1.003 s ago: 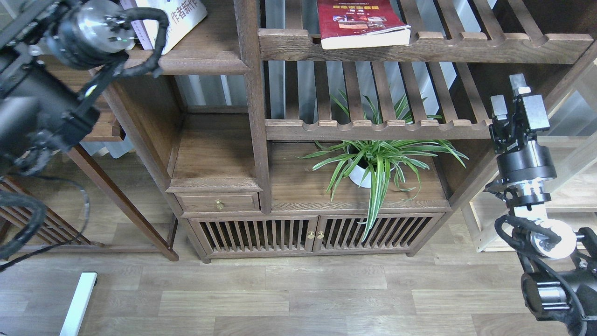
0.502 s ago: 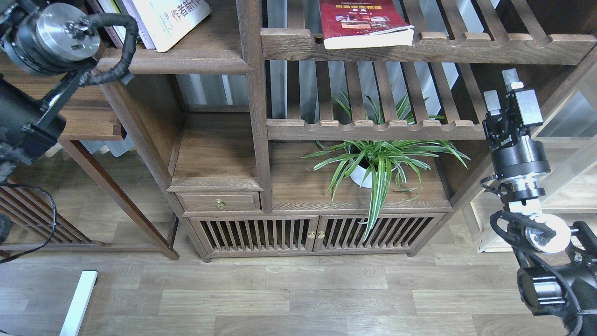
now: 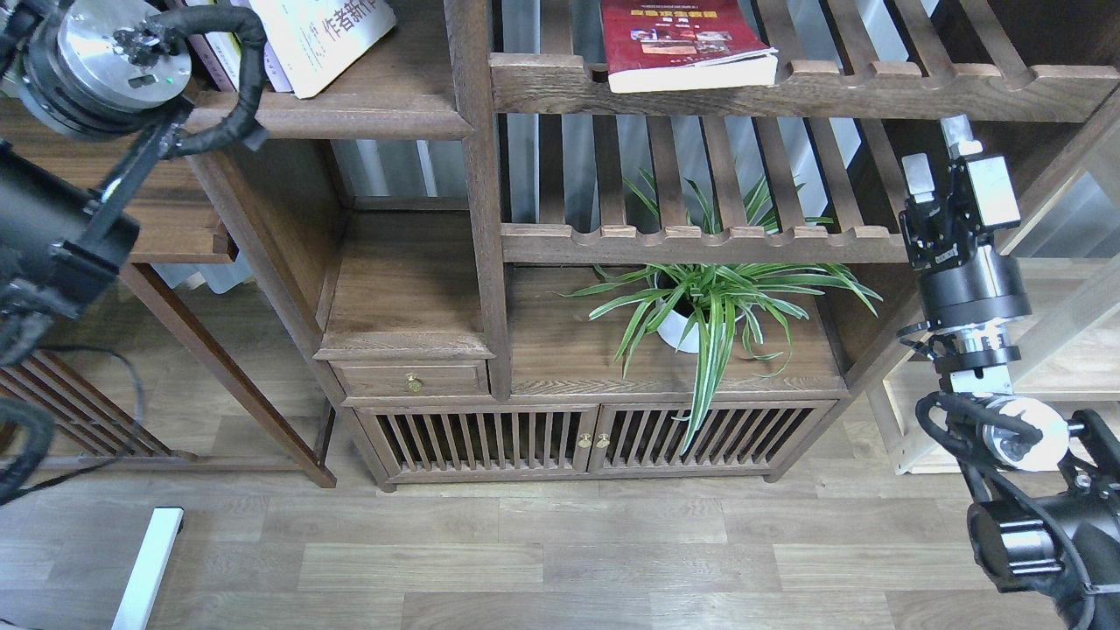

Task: Organize books on shelf
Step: 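Lower the left gripper and raise the right gripper toward the red book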

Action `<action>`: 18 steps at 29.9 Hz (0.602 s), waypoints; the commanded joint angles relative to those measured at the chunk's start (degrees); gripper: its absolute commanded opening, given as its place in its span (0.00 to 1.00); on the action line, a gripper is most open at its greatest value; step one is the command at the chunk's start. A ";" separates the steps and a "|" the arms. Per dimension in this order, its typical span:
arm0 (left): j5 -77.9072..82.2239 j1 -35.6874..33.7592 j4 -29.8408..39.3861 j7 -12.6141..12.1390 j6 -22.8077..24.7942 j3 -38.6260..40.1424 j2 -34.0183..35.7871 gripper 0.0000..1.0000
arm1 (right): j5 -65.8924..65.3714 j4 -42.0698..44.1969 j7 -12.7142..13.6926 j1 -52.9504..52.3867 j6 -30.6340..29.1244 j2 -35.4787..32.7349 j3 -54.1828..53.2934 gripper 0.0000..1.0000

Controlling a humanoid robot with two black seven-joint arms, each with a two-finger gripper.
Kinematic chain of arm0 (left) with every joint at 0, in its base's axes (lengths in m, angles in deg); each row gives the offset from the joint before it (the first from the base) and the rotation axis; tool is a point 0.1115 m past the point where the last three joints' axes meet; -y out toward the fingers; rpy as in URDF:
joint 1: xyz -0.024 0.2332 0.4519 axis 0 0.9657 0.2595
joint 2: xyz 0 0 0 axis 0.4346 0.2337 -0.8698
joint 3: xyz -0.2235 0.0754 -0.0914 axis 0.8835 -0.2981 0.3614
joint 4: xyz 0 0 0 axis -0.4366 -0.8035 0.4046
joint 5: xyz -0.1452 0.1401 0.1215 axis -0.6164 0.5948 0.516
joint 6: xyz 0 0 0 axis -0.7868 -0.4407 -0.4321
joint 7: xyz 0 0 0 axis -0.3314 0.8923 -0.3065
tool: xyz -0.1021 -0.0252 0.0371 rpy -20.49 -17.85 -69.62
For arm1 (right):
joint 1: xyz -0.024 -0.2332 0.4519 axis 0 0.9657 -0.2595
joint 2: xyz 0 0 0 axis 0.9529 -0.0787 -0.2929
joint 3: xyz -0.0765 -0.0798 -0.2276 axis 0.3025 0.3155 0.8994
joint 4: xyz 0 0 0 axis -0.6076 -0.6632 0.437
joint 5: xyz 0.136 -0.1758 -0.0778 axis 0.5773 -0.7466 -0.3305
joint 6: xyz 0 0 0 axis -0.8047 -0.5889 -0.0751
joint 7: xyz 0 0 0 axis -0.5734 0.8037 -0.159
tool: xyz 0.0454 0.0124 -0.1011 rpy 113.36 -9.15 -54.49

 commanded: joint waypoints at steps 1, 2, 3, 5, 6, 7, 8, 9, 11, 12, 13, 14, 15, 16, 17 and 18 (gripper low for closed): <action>-1.13 4.10 2.50 -0.10 -0.01 2.81 -3.18 0.90 | -0.01 -1.03 -0.09 -0.90 0.00 0.22 0.01 0.85; -1.22 4.80 2.85 -0.19 -0.01 3.16 -3.36 0.90 | -0.01 -1.11 -0.09 -0.90 0.00 0.22 0.01 0.85; -1.48 5.07 3.29 -0.28 -0.01 3.86 -3.45 0.90 | 0.08 -1.46 -0.09 -0.81 0.00 0.31 0.01 0.85; -2.27 5.60 3.55 -0.54 -0.01 5.44 -4.15 0.90 | 0.08 -2.25 -0.09 -0.46 0.00 0.40 0.27 0.85; -3.67 6.47 3.64 -0.54 -0.01 7.19 -4.93 0.89 | 0.08 -2.78 -0.09 -0.37 0.00 0.40 0.79 0.85; -5.07 7.44 3.82 -0.63 -0.01 8.51 -5.29 0.89 | 0.17 -3.13 -0.09 -0.29 0.00 0.31 1.15 0.85; -6.74 8.14 4.43 -0.80 -0.01 9.83 -5.73 0.89 | 0.17 -3.22 -0.09 -0.20 0.00 0.31 1.41 0.85; -9.02 8.67 5.74 -1.24 -0.01 11.33 -5.91 0.89 | 0.17 -3.49 -0.09 -0.02 0.00 0.40 2.11 0.85; -12.02 9.11 7.24 -1.77 -0.01 12.56 -6.08 0.89 | 0.17 -3.75 0.00 -0.02 0.23 0.31 3.17 0.84; -13.77 9.20 8.11 -2.21 -0.01 13.27 -6.08 0.89 | 0.25 -3.93 0.00 0.06 0.23 0.14 3.87 0.82; -15.27 9.20 8.82 -2.73 -0.01 13.71 -6.08 0.89 | 0.26 -4.10 0.00 0.24 0.23 0.05 4.22 0.80; -17.28 9.20 9.35 -3.78 -0.01 14.50 -6.00 0.89 | 0.26 -4.10 0.08 0.59 0.23 -0.04 4.66 0.78; -18.70 9.20 9.53 -4.84 -0.01 15.03 -6.00 0.89 | 0.26 -4.10 0.09 0.85 0.23 -0.30 5.01 0.77; -19.58 9.20 9.53 -5.98 -0.01 15.47 -6.00 0.89 | 0.26 -4.10 0.09 1.12 0.31 -0.48 5.37 0.76; -20.29 9.20 9.53 -7.29 -0.01 15.91 -6.00 0.89 | 0.26 -4.10 0.09 1.12 0.40 -0.57 5.89 0.75; -20.47 9.29 9.53 -9.13 -0.01 16.26 -6.00 0.89 | 0.26 -4.10 0.09 1.12 0.66 -0.57 6.51 0.75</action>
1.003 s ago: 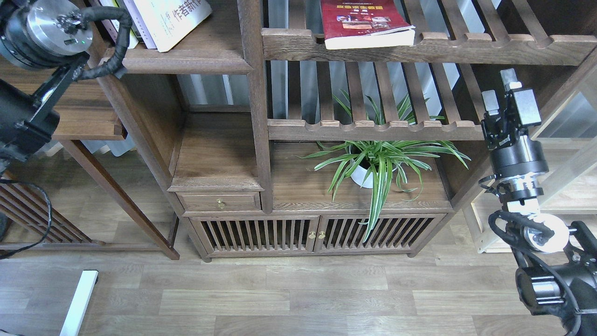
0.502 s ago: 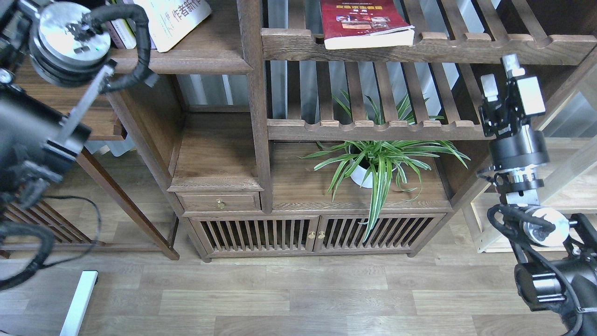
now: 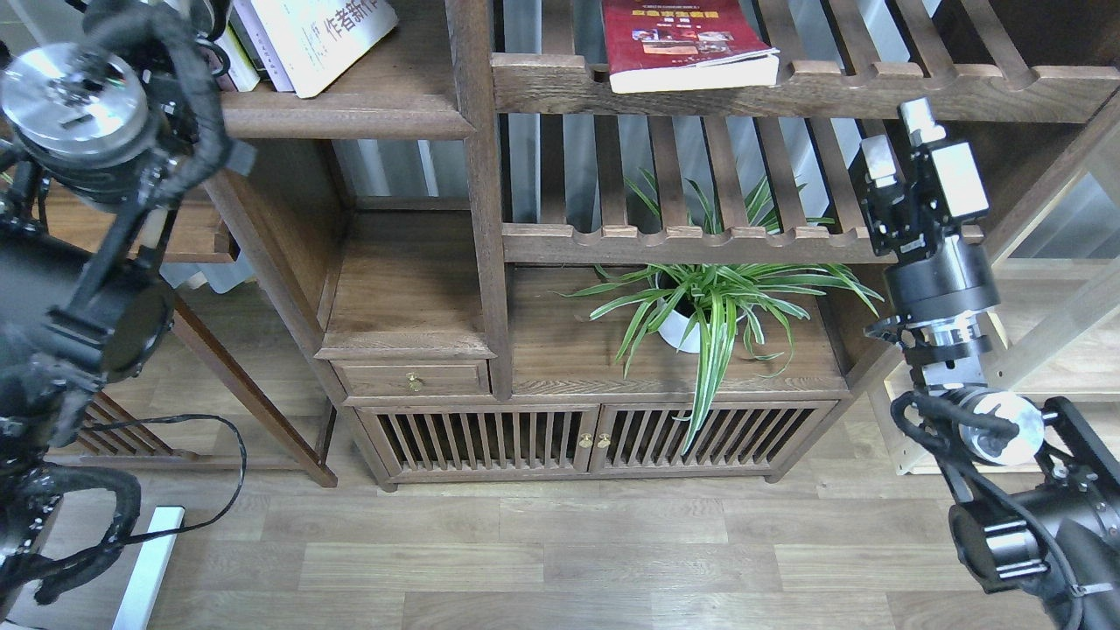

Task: Organize books on shelf
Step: 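Lower the left gripper and raise the right gripper toward the red book, then raise both grippers up to the red book on the upper shelf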

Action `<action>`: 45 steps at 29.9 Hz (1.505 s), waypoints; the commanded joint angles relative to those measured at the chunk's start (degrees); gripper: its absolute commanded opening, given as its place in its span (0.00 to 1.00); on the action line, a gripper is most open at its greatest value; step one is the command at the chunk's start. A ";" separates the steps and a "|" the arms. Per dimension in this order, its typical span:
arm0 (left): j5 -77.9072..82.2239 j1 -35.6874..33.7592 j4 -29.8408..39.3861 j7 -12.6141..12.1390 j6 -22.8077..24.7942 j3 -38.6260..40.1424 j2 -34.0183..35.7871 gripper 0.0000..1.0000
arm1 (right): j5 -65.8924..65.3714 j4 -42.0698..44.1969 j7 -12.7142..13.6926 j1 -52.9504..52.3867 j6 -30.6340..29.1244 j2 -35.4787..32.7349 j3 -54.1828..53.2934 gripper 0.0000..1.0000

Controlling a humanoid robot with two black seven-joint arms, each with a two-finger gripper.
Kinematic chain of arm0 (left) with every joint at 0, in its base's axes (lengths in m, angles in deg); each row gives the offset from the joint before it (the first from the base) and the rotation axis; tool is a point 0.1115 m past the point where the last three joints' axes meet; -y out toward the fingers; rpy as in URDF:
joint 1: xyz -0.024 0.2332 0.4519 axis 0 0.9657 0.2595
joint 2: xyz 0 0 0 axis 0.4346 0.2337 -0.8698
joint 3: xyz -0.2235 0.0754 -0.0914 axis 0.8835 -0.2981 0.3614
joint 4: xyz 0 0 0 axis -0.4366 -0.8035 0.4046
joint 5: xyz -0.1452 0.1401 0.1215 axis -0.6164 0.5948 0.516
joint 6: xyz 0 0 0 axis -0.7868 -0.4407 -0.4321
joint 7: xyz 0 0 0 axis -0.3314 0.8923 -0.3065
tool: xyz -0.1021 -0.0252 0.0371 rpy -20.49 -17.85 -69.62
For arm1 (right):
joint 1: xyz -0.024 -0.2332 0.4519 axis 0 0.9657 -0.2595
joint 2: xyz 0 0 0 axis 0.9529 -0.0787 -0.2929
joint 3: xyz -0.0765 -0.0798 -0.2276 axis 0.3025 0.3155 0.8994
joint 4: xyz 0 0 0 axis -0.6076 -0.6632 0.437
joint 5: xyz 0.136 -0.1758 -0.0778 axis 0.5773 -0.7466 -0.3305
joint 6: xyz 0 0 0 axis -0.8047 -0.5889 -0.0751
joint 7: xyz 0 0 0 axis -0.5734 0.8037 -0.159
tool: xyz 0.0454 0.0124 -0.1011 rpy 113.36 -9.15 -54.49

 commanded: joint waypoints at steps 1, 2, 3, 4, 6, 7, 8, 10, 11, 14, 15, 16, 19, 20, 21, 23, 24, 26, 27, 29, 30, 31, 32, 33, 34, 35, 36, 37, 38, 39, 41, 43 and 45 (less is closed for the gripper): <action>-2.04 0.20 0.23 -5.04 -0.01 1.31 0.12 0.89 | 0.00 -0.04 0.03 0.14 0.64 -0.22 1.85 0.75; -2.04 0.63 0.23 -6.10 -0.01 1.31 0.20 0.89 | 0.00 -0.04 0.03 0.05 1.16 -0.05 2.11 0.75; -2.04 1.51 0.23 -7.33 -0.01 1.31 0.29 0.89 | 0.00 -0.04 0.03 -0.21 1.78 0.21 2.55 0.75; -2.04 2.21 0.23 -8.12 -0.01 1.31 0.38 0.89 | 0.00 -0.04 0.03 -0.30 2.22 0.39 2.90 0.75; -2.04 3.45 0.23 -9.09 -0.01 1.39 0.73 0.89 | 0.00 -0.04 0.03 -0.39 2.92 0.48 3.52 0.75; -2.04 4.06 0.23 -9.45 -0.01 1.40 0.99 0.89 | 0.00 -0.04 0.03 -0.39 3.01 0.57 3.61 0.75; -2.04 4.85 0.14 -10.06 -0.01 1.40 1.43 0.89 | 0.00 -0.04 0.03 -0.47 3.01 1.00 3.87 0.75; -1.96 5.99 -0.03 -11.46 -0.01 1.40 2.05 0.90 | 0.00 -0.04 0.03 -0.65 3.10 1.53 4.05 0.75; -1.78 6.70 -0.12 -12.08 -0.01 1.40 2.40 0.90 | 0.00 -0.13 0.03 -0.74 3.10 1.97 4.05 0.75; -1.69 8.37 -0.21 -12.61 -0.01 1.40 2.84 0.91 | 0.00 -0.13 0.03 -1.44 3.63 2.85 4.84 0.75; -1.69 8.63 -0.21 -12.70 -0.01 1.31 2.84 0.91 | 0.00 -0.04 0.03 -1.70 3.72 3.11 4.93 0.75; -1.69 8.90 -0.21 -12.87 -0.01 1.22 2.84 0.92 | 0.00 -0.13 0.03 -2.14 3.80 3.64 5.10 0.75; -1.78 9.34 -0.21 -13.49 -0.01 0.61 2.75 0.94 | 0.00 -0.13 0.03 -3.72 5.64 4.52 5.81 0.75; -1.78 9.43 -0.21 -13.84 -0.01 0.43 2.75 0.94 | 0.00 -0.13 0.03 -4.51 6.61 4.61 6.16 0.75; -1.78 9.69 -0.12 -14.45 -0.01 0.34 2.67 0.94 | 0.00 -0.04 0.03 -5.56 7.66 4.78 6.42 0.76; -1.78 10.57 0.23 -15.60 -0.01 0.17 2.58 0.95 | 0.09 -0.13 -0.06 -8.02 10.03 5.75 7.04 0.76; -1.78 11.00 0.32 -15.69 -0.01 -0.01 2.58 0.95 | 0.09 -0.04 -0.06 -9.42 11.78 6.45 7.13 0.76; -1.78 11.53 0.58 -15.78 -0.01 -0.01 2.58 0.97 | 0.09 -0.04 -0.06 -11.28 13.90 7.50 7.13 0.76; -1.78 11.97 0.58 -15.78 -0.01 -0.10 2.58 0.97 | 0.09 -0.04 -0.06 -12.24 15.22 8.12 7.13 0.77; -1.78 13.11 0.76 -15.78 -0.01 -0.10 2.49 0.98 | 0.09 -0.04 -0.06 -13.48 16.72 8.48 7.13 0.77; -1.78 13.47 1.02 -15.78 -0.01 -0.10 2.49 0.98 | 0.09 -0.04 0.03 -13.57 17.16 8.48 7.13 0.77; -1.78 13.73 1.28 -15.78 -0.01 -0.01 2.58 0.98 | 0.09 -0.04 0.03 -13.57 17.42 8.30 7.21 0.77; -1.78 14.60 2.15 -15.78 -0.01 -0.01 2.58 0.98 | 0.09 -0.04 0.03 -13.57 17.60 7.95 7.30 0.77; -1.78 15.40 2.86 -15.78 -0.01 -0.01 2.58 0.98 | 0.09 -0.04 0.03 -13.48 17.69 7.78 7.39 0.77; -1.78 16.27 3.65 -15.78 -0.01 -0.01 2.58 0.98 | 0.09 -0.04 0.03 -13.48 17.69 7.69 7.56 0.77; -1.78 17.59 4.44 -15.86 -0.01 -0.01 2.66 0.98 | 0.09 -0.04 0.03 -13.57 17.69 7.60 7.91 0.77; -1.78 18.56 4.62 -15.86 -0.01 -0.10 2.75 0.98 | 0.09 -0.04 0.03 -13.57 17.78 7.51 8.18 0.77; -1.78 19.35 4.71 -15.86 -0.01 -0.36 2.75 0.98 | 0.09 -0.04 0.11 -13.66 17.95 7.42 8.44 0.77; -1.78 19.79 4.80 -15.95 -0.01 -0.45 2.84 0.98 | 0.09 -0.04 0.12 -13.66 18.56 7.33 8.79 0.77; -1.78 20.06 4.80 -16.04 -0.01 -0.54 2.84 0.98 | 0.09 -0.04 0.12 -13.74 19.27 7.33 9.06 0.77; -1.78 20.32 4.80 -16.04 -0.01 -0.62 2.84 0.98 | 0.09 -0.04 0.12 -13.83 20.15 7.51 9.32 0.77; -1.78 21.11 4.80 -15.95 -0.01 -0.63 2.75 0.98 | 0.09 -0.04 0.12 -14.36 20.85 7.77 9.58 0.77; -1.78 21.73 4.80 -15.95 -0.01 -0.71 2.67 0.98 | 0.09 -0.04 0.12 -14.97 21.29 7.77 10.55 0.77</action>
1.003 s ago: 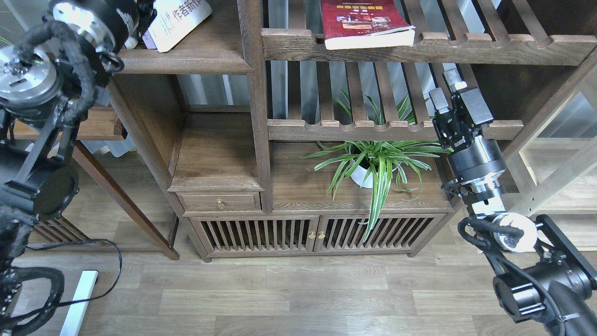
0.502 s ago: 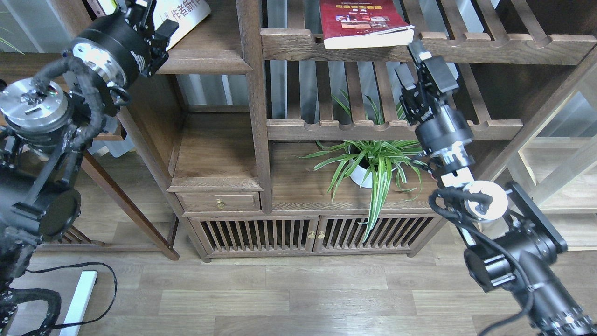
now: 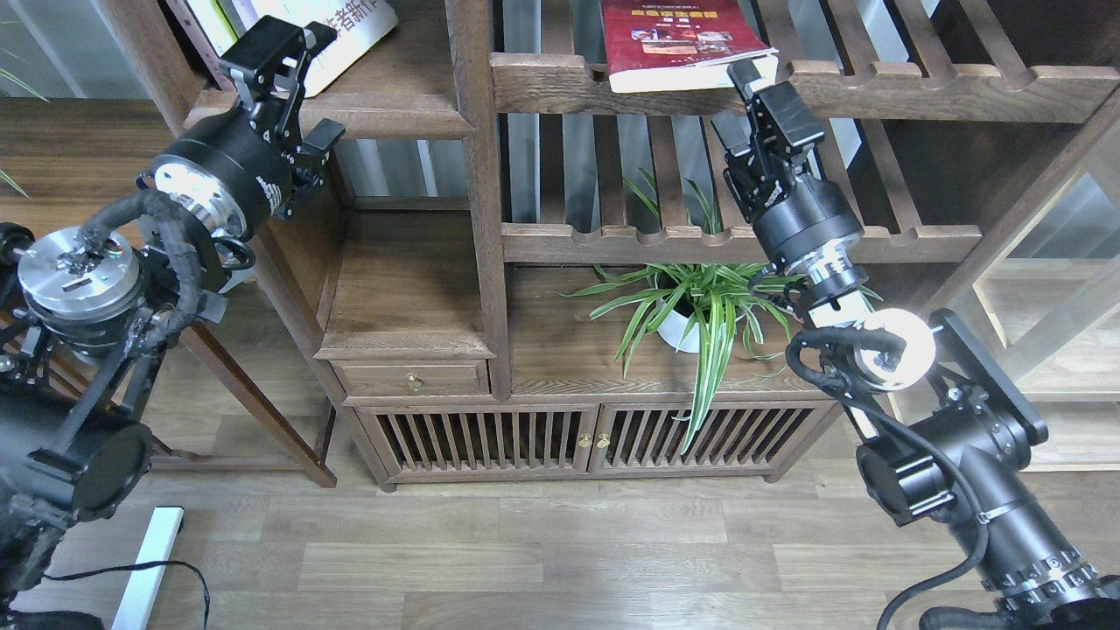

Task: Organize books on shelf
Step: 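Raise both grippers up to the red book on the upper shelf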

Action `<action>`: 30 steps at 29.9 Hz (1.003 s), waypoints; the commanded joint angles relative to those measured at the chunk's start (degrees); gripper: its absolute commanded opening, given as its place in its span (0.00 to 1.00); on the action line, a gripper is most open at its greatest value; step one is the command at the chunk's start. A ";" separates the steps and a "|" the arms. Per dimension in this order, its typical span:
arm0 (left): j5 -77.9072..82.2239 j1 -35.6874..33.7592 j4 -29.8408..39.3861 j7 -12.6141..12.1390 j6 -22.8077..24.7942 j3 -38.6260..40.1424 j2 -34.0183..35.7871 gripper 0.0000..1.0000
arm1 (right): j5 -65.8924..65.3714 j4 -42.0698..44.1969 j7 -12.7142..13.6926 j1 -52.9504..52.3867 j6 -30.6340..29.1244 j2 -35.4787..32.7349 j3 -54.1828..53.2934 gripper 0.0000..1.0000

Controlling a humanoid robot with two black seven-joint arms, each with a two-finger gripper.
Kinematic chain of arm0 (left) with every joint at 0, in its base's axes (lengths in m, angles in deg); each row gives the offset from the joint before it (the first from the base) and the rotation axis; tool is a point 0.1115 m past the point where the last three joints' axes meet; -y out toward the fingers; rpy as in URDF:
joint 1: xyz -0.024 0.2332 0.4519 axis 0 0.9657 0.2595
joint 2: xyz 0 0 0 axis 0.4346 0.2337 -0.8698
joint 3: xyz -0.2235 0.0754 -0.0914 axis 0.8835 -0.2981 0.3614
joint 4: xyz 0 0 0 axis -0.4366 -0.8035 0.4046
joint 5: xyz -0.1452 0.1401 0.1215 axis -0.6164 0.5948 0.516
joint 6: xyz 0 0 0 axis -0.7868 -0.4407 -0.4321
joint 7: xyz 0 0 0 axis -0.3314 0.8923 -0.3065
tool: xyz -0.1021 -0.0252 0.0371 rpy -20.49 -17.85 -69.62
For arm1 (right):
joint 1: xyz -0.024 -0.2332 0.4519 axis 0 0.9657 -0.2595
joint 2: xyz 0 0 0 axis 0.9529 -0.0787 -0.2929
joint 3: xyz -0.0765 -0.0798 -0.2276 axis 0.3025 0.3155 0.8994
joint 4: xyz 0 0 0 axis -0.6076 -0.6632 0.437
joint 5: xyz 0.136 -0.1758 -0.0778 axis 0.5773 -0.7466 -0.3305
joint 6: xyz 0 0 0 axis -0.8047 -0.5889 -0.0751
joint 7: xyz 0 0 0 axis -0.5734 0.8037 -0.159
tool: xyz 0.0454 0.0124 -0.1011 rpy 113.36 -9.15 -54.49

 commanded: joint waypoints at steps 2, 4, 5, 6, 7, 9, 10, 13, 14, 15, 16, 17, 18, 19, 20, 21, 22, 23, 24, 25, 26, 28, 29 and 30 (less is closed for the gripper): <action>0.00 1.61 0.02 0.16 0.00 -0.10 -0.15 0.98 | -0.01 -0.01 0.00 -1.13 0.78 0.06 1.32 0.77; 0.00 2.40 0.02 0.16 0.00 -0.10 -0.06 0.98 | -0.01 -0.01 0.00 -1.22 0.78 0.06 1.32 0.77; 0.00 2.75 0.02 0.16 0.00 -0.10 -0.15 0.98 | -0.01 -0.01 0.00 -1.31 0.78 0.06 1.32 0.77; 0.00 3.10 0.02 0.16 0.00 -0.10 -0.06 0.98 | -0.01 -0.01 0.09 -1.48 0.78 0.06 1.40 0.77; 0.00 3.37 0.02 0.16 0.00 -0.10 -0.06 0.98 | -0.01 -0.01 0.09 -1.57 0.78 0.06 1.40 0.77; 0.09 3.98 0.02 0.16 0.00 -0.10 -0.06 0.98 | -0.01 -0.01 0.00 -1.66 0.78 0.15 1.40 0.77; 0.09 4.07 0.02 0.16 0.00 -0.10 0.02 0.98 | -0.01 -0.01 0.00 -1.75 0.78 0.15 1.40 0.77; 0.18 4.69 0.02 0.16 0.00 -0.19 0.11 0.98 | -0.01 -0.01 0.09 -1.84 0.69 0.24 1.49 0.79; 0.27 4.95 0.02 0.16 0.00 -0.19 0.11 0.98 | -0.01 -0.01 0.09 -1.93 0.69 0.24 1.49 0.79; 0.35 5.13 0.02 0.16 0.00 -0.19 0.11 0.98 | -0.09 -0.01 0.09 -2.01 0.69 0.15 1.49 0.79; 0.36 5.39 -0.07 0.16 0.00 -0.19 0.11 0.98 | -0.01 -0.01 0.09 -2.10 0.69 0.15 1.49 0.79; 0.53 5.74 -0.07 0.16 0.00 -0.19 0.11 0.98 | -0.09 -0.01 0.09 -2.19 0.86 0.06 1.49 0.79; 0.62 5.92 -0.07 0.07 0.00 -0.28 0.11 0.98 | -0.09 -0.01 0.09 -2.36 0.95 -0.03 1.49 0.79; 0.88 6.09 -0.07 0.07 0.00 -0.28 0.11 0.98 | -0.09 -0.01 0.09 -2.63 1.30 -0.11 1.49 0.79; 0.88 6.10 -0.07 0.07 0.00 -0.45 0.11 0.98 | -0.09 -0.01 0.09 -2.89 1.74 -0.11 1.49 0.79; 0.97 6.27 -0.16 0.16 0.00 -0.45 0.11 0.98 | -0.09 -0.01 0.09 -3.15 2.18 -0.11 1.49 0.79; 1.06 6.36 -0.16 0.16 0.00 -0.45 0.02 0.98 | -0.09 0.08 0.09 -3.59 2.71 -0.11 1.49 0.79; 1.15 6.45 -0.16 0.07 0.00 -0.45 0.11 0.98 | -0.09 0.08 0.09 -3.77 2.97 -0.11 1.49 0.79; 1.23 6.53 -0.33 0.16 0.00 -0.54 0.11 0.98 | -0.09 0.08 0.18 -3.95 3.15 -0.03 1.49 0.79; 1.23 6.53 -0.42 0.16 0.00 -0.63 0.11 0.98 | -0.09 0.17 0.18 -4.21 3.41 0.06 1.49 0.79; 1.23 6.53 -0.51 0.16 0.00 -0.63 0.20 0.98 | -0.09 0.25 0.18 -4.73 3.50 0.06 1.58 0.79; 1.23 6.53 -0.51 0.34 0.00 -0.63 0.20 0.98 | -0.09 0.52 0.18 -5.53 4.20 -0.11 2.28 0.79; 1.23 6.53 -0.51 0.34 0.00 -0.63 0.29 0.99 | -0.09 0.61 0.18 -5.88 4.55 -0.20 2.28 0.79; 1.23 6.53 -0.51 0.34 0.00 -0.54 0.37 0.98 | -0.09 0.61 0.18 -6.14 4.99 -0.20 2.28 0.79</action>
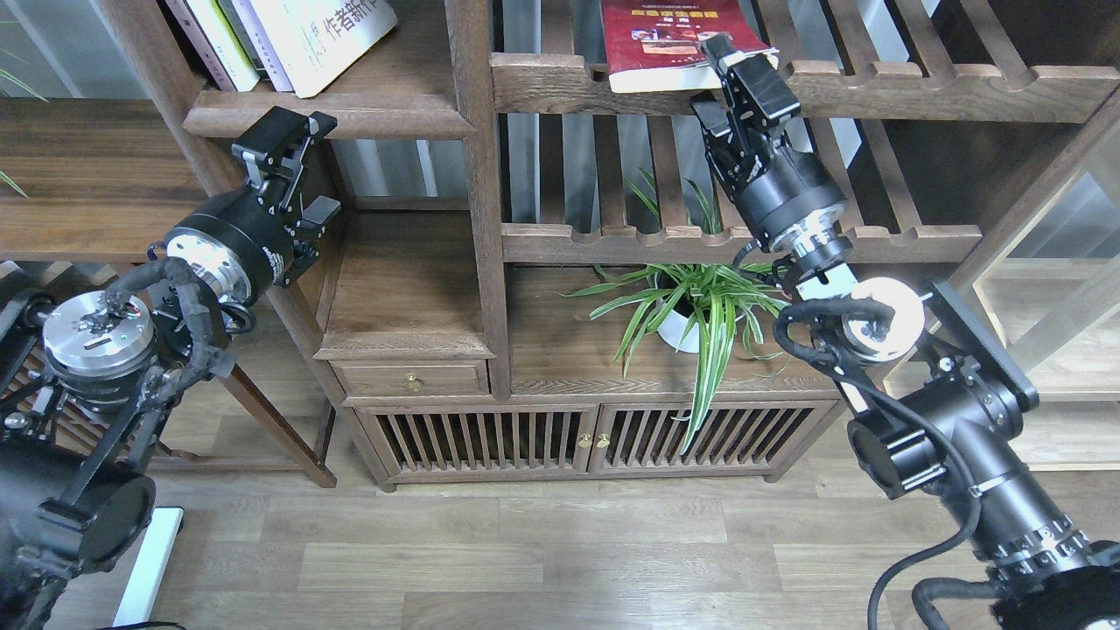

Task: Organize books on shelf
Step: 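Raise both grippers up to the red book on the upper shelf, then grasp the red book's top edge with the right gripper and tilt it out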

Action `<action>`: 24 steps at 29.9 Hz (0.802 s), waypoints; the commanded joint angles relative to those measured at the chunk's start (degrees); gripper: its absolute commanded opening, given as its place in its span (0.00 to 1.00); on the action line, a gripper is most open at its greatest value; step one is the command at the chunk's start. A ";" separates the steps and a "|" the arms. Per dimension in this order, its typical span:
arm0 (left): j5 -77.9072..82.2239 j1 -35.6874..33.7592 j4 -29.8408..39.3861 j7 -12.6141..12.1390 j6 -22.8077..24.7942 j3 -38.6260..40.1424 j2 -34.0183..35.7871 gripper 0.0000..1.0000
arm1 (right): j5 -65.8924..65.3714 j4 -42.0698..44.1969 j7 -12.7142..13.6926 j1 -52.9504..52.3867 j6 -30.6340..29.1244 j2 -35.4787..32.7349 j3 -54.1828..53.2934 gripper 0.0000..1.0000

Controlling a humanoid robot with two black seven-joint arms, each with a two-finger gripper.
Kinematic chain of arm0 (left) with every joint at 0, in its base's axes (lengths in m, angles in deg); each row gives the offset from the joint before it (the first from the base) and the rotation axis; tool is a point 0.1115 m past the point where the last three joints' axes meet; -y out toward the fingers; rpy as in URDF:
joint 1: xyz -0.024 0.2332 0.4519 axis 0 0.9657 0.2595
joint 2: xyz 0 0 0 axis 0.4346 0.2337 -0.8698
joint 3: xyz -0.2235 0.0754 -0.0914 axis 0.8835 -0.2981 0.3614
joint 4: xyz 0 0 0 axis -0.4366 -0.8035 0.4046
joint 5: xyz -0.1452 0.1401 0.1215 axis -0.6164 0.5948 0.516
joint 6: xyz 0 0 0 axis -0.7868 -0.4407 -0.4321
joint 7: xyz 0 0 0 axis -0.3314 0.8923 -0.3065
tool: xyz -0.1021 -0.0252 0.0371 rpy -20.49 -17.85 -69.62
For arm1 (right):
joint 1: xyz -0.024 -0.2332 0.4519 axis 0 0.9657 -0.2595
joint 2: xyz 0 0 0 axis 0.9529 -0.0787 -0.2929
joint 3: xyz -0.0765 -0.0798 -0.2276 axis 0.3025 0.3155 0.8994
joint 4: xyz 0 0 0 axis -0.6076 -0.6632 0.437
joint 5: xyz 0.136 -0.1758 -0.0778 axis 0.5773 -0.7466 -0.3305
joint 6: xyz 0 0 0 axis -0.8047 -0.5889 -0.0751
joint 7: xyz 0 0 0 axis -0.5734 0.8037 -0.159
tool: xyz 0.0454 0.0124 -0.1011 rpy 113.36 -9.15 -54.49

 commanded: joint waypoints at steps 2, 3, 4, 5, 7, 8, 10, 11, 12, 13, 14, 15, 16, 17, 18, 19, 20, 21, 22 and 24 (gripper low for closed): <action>0.01 0.01 -0.03 0.12 0.00 0.08 0.26 0.98 | 0.00 0.45 0.09 -1.47 1.46 -0.07 0.35 0.79; 0.01 0.01 -0.11 0.21 0.00 0.08 0.26 0.98 | 0.00 0.62 0.09 -1.82 1.64 -0.07 0.35 0.79; 0.01 0.10 -0.11 0.21 0.00 0.08 0.26 0.98 | 0.00 0.80 0.09 -2.18 1.64 0.02 0.52 0.79; 0.01 0.27 -0.11 0.21 0.00 0.08 0.17 0.98 | 0.00 0.97 0.09 -2.44 1.82 0.02 0.61 0.79; 0.01 0.71 -0.03 0.21 0.00 0.08 0.17 0.99 | 0.00 1.15 0.09 -2.88 2.60 0.02 0.96 0.79; 0.01 1.06 -0.03 0.21 0.00 0.08 0.26 0.98 | 0.00 1.24 0.09 -3.06 3.13 0.10 1.14 0.79; 0.01 1.50 -0.11 0.21 0.00 0.08 0.26 0.99 | 0.00 1.33 0.17 -3.14 3.75 0.11 1.22 0.79; 0.01 1.76 -0.03 0.21 0.00 0.08 0.26 0.99 | 0.00 1.33 0.18 -3.15 3.92 0.11 1.22 0.79; 0.01 1.94 -0.11 0.21 0.00 0.08 0.26 0.99 | 0.00 1.41 0.18 -3.32 4.10 0.11 1.22 0.79; 0.01 1.94 -0.11 0.21 0.00 0.08 0.35 0.99 | 0.09 1.59 0.35 -3.50 4.28 0.11 1.22 0.79; 0.01 1.94 -0.11 0.21 0.00 0.08 0.35 0.98 | 0.09 1.77 0.52 -3.58 4.63 -0.07 1.22 0.79; 0.01 1.94 -0.11 0.21 0.00 0.08 0.52 0.99 | 0.09 1.85 0.61 -3.59 4.89 -0.07 1.22 0.79; 0.01 1.94 -0.11 0.21 0.00 0.08 0.70 0.98 | 0.09 1.85 0.70 -3.67 5.15 -0.07 1.22 0.79; 0.01 1.94 -0.11 0.12 0.00 0.08 0.79 0.98 | 0.09 1.94 0.79 -3.76 5.33 -0.07 1.22 0.79; 0.01 1.94 -0.11 0.12 0.00 0.08 0.88 0.99 | 0.09 2.03 0.79 -3.85 5.42 -0.07 1.22 0.79; 0.01 1.94 -0.11 0.12 0.00 0.08 0.88 0.99 | 0.09 2.47 0.79 -4.20 5.51 -0.07 1.22 0.79; 0.01 2.03 -0.11 0.21 0.00 0.17 0.88 0.98 | 0.09 2.73 0.79 -4.46 5.51 -0.07 1.22 0.79; 0.01 2.03 -0.11 0.21 0.00 0.17 0.88 0.99 | 0.09 3.08 0.79 -4.81 5.51 -0.07 1.22 0.79; 0.01 2.03 -0.11 0.21 0.00 0.17 0.96 0.98 | 0.09 3.26 0.79 -5.08 5.60 -0.07 1.22 0.79; 0.10 2.03 -0.20 0.21 0.00 0.17 0.96 0.98 | 0.09 3.52 0.79 -5.34 5.95 -0.07 1.22 0.79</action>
